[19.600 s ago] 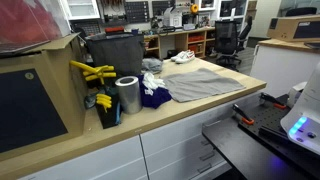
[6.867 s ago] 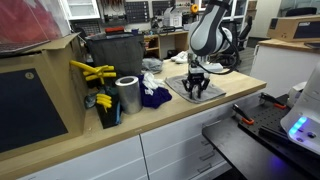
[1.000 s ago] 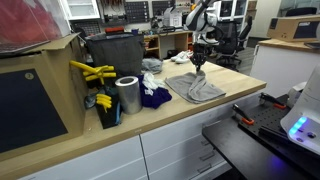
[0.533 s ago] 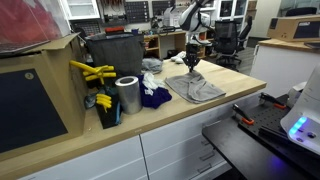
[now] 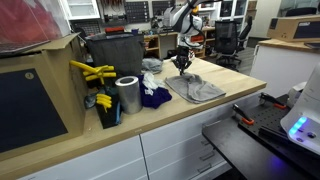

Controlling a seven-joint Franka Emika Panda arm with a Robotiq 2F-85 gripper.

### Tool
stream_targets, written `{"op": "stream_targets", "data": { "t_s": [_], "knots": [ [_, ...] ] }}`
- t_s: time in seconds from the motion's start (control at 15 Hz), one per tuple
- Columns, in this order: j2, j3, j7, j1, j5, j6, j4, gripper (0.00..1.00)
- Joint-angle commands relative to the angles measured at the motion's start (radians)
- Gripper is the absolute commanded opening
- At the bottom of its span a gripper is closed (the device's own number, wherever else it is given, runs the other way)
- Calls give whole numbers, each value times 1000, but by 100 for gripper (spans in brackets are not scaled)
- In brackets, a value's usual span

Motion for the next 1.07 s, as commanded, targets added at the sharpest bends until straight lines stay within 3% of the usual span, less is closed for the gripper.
{"op": "stream_targets", "data": {
  "t_s": [0.0, 1.0],
  "knots": [
    [41, 2, 53, 10, 46, -24, 70, 1],
    [145, 42, 182, 71, 151, 7, 171, 1]
  ]
}}
